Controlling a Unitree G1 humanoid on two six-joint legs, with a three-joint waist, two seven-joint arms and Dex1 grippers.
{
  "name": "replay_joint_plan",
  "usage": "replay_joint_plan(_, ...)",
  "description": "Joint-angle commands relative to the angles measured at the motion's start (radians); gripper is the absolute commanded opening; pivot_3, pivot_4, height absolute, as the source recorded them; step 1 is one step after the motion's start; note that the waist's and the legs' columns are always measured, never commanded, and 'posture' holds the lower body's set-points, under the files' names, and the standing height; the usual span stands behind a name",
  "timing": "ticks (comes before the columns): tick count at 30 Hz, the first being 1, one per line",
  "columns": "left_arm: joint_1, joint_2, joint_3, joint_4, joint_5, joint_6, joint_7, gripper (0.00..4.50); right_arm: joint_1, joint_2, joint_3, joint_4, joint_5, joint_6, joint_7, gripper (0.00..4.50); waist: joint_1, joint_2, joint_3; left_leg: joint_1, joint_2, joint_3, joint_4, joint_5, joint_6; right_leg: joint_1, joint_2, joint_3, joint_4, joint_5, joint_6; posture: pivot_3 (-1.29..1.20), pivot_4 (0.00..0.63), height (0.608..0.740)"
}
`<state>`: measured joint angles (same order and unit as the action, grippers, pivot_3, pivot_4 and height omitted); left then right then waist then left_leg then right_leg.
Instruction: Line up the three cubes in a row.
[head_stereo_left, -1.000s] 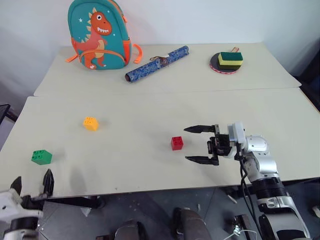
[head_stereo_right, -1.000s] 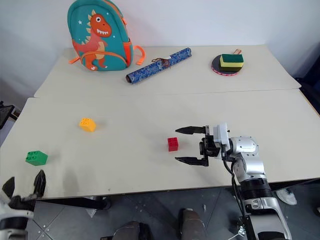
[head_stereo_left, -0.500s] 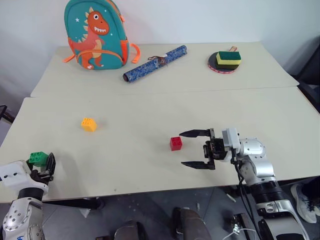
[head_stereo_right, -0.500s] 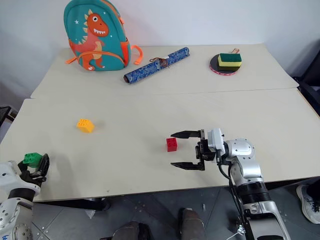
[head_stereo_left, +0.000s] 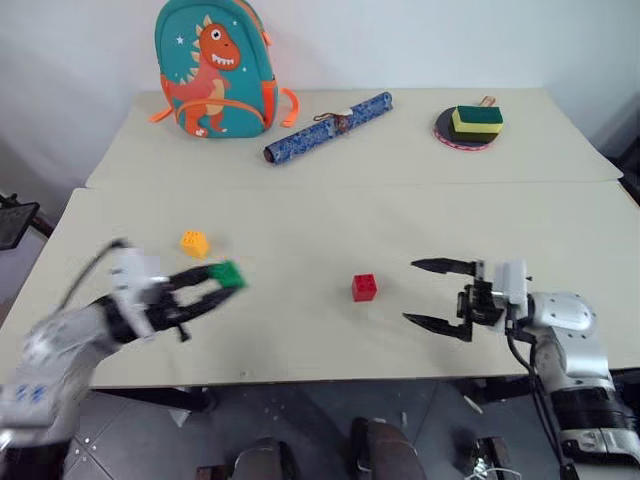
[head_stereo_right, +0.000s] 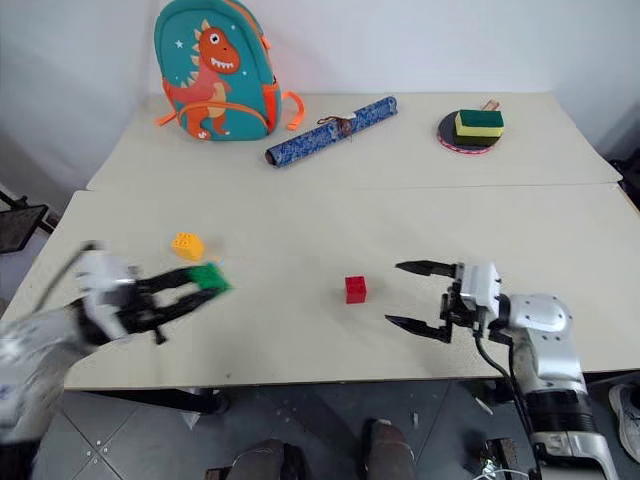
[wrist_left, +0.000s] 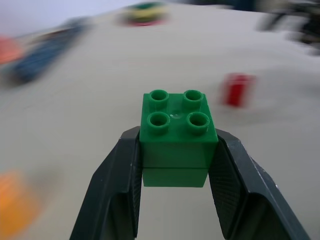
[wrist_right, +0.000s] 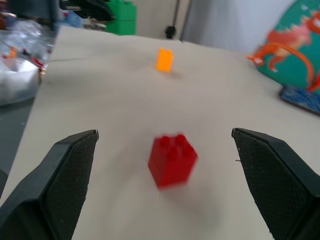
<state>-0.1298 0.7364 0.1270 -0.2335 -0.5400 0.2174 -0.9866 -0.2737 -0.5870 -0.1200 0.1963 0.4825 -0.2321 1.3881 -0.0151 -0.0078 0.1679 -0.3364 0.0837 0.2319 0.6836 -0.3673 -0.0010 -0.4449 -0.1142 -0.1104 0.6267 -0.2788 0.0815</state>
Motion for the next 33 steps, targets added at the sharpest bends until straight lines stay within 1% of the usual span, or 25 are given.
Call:
replay_joint_plan(1,-0.169,-0.048,-0.214,0.197,0.145,-0.089,-0.165,1.48,0.027,-0.021,-0.039,-0.021,0.000,-0.025,-0.025,4.50,-0.015,0.000,0.000,0.000,0.000,0.000,0.000,0.000,0.000,0.000,0.001,0.000,0.001,0.000,0.000,0.00,0.150,0.740)
replay_joint_plan(3,-0.278,-0.101,-0.280,0.343,0.210,-0.145,-0.197,1.48,0.046,-0.020,-0.043,-0.048,0.003,-0.020,-0.041,4.50,-0.021,0.000,0.000,0.000,0.002,0.005,-0.001,0.001,-0.003,-0.001,0.004,-0.001,0.001,0.000,0.000,0.00,0.150,0.740)
replay_joint_plan(7,-0.402,-0.141,-0.317,0.547,0.272,-0.225,-0.256,1.48,0.083,-0.023,-0.050,-0.109,0.012,-0.004,-0.070,4.50,-0.033,-0.001,0.001,0.000,0.003,0.002,-0.001,0.001,-0.004,-0.001,0.006,0.000,0.001,0.000,0.000,0.00,0.150,0.740)
replay_joint_plan(12,-0.484,-0.174,-0.320,0.738,0.323,-0.342,-0.291,1.48,0.140,-0.031,-0.067,-0.151,0.014,0.003,-0.096,4.50,-0.023,-0.002,0.001,-0.001,0.003,-0.003,0.000,0.001,-0.004,0.000,0.005,0.000,0.001,0.000,0.000,0.00,0.150,0.740)
replay_joint_plan(17,-0.517,-0.200,-0.306,0.824,0.327,-0.391,-0.321,1.48,0.147,-0.033,-0.058,-0.168,0.016,0.013,-0.105,4.50,-0.013,-0.002,0.001,0.000,0.002,-0.006,0.002,0.001,-0.001,0.000,0.003,0.001,0.001,0.000,0.000,0.00,0.150,0.740)
replay_joint_plan(19,-0.524,-0.201,-0.295,0.837,0.335,-0.409,-0.308,2.24,0.142,-0.030,-0.054,-0.171,0.018,0.021,-0.106,4.50,-0.013,-0.002,0.001,0.000,0.001,-0.007,0.002,0.001,-0.001,0.000,0.003,0.001,0.001,0.000,0.000,0.00,0.150,0.740)
replay_joint_plan(22,-0.507,-0.195,-0.230,0.779,0.282,-0.381,-0.284,3.05,0.124,-0.022,-0.038,-0.178,0.026,0.035,-0.099,4.50,-0.014,-0.003,0.002,-0.001,0.001,-0.008,0.002,0.001,-0.001,0.000,0.003,0.001,0.002,0.000,0.000,0.00,0.150,0.740)
replay_joint_plan(24,-0.467,-0.177,-0.179,0.699,0.233,-0.363,-0.286,3.71,0.108,-0.015,-0.029,-0.188,0.035,0.050,-0.100,4.50,-0.017,-0.003,0.002,-0.001,0.002,-0.008,0.002,0.001,-0.001,0.000,0.003,0.001,0.002,0.000,0.000,0.00,0.150,0.740)
replay_joint_plan(25,-0.417,-0.151,-0.145,0.620,0.194,-0.327,-0.290,3.95,0.096,-0.010,-0.021,-0.196,0.043,0.061,-0.100,4.50,-0.017,-0.003,0.002,-0.001,0.002,-0.008,0.002,0.001,-0.001,0.000,0.003,0.001,0.002,0.000,0.000,0.00,0.150,0.740)
replay_joint_plan(27,-0.310,-0.105,-0.081,0.472,0.138,-0.274,-0.281,3.95,0.080,-0.001,-0.009,-0.213,0.058,0.082,-0.102,4.50,-0.029,-0.004,0.002,0.000,0.003,-0.008,0.001,0.001,-0.001,-0.001,0.003,0.001,0.003,0.000,0.000,0.00,0.150,0.740)
replay_joint_plan(28,-0.231,-0.077,-0.038,0.388,0.115,-0.244,-0.262,3.95,0.070,0.003,0.001,-0.222,0.063,0.094,-0.100,4.50,-0.030,-0.004,0.002,0.000,0.003,-0.008,0.001,0.001,-0.001,-0.001,0.003,0.001,0.004,0.000,0.000,0.00,0.150,0.740)
replay_joint_plan(29,-0.158,-0.058,0.004,0.316,0.098,-0.222,-0.233,3.95,0.062,0.007,0.010,-0.228,0.069,0.104,-0.096,4.50,-0.033,-0.004,0.002,0.000,0.003,-0.009,0.001,0.001,-0.002,-0.001,0.003,0.000,0.009,0.000,0.000,0.00,0.150,0.740)
replay_joint_plan(31,-0.009,-0.042,0.107,0.181,0.057,-0.158,-0.144,4.31,0.044,0.014,0.028,-0.237,0.079,0.126,-0.087,4.50,-0.038,-0.003,0.003,0.000,0.003,-0.009,0.001,0.000,-0.002,-0.002,0.002,0.000,0.010,0.000,0.000,0.00,0.150,0.740)
replay_joint_plan(32,0.047,-0.053,0.155,0.142,0.057,-0.157,-0.091,4.49,0.035,0.018,0.034,-0.238,0.083,0.134,-0.085,4.50,-0.037,-0.004,0.003,0.000,0.003,-0.009,0.001,0.000,-0.002,-0.002,0.002,0.000,0.010,0.000,0.000,0.00,0.150,0.740)
replay_joint_plan(33,0.108,-0.069,0.210,0.111,0.057,-0.154,-0.035,4.49,0.026,0.023,0.043,-0.240,0.087,0.146,-0.083,4.50,-0.035,-0.005,0.003,0.000,0.003,-0.009,0.001,0.000,-0.002,-0.002,0.001,0.000,0.008,0.000,0.000,0.00,0.150,0.740)
